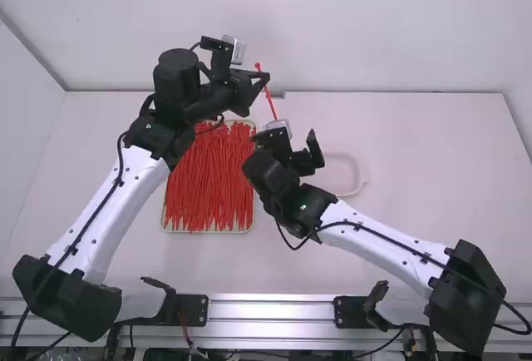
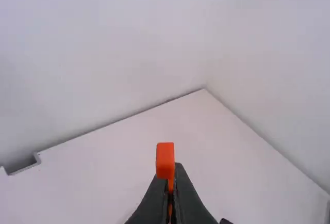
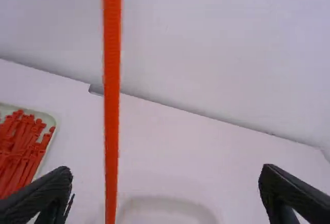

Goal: Fasten the cable tie

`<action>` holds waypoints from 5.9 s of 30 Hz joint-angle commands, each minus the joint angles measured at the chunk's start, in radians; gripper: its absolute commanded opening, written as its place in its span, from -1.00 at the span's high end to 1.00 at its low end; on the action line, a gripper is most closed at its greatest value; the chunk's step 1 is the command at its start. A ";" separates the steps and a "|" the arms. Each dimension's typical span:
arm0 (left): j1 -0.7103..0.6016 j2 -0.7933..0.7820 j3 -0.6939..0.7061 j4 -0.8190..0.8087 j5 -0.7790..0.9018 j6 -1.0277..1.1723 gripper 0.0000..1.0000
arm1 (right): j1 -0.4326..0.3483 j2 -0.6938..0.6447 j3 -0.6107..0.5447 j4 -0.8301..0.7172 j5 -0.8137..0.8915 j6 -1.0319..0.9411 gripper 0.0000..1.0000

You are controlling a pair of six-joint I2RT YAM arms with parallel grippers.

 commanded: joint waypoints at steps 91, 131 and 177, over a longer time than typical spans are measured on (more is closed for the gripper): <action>0.084 0.003 -0.029 -0.111 0.732 0.395 0.97 | -0.665 0.008 0.030 -0.082 -2.397 -0.539 1.00; 0.069 0.003 -0.029 0.238 0.827 0.322 -0.33 | -0.740 0.008 0.030 0.241 -2.488 -0.335 1.00; 0.068 0.003 -0.029 0.373 0.776 0.184 0.74 | -0.678 0.008 0.030 0.363 -2.287 -0.169 1.00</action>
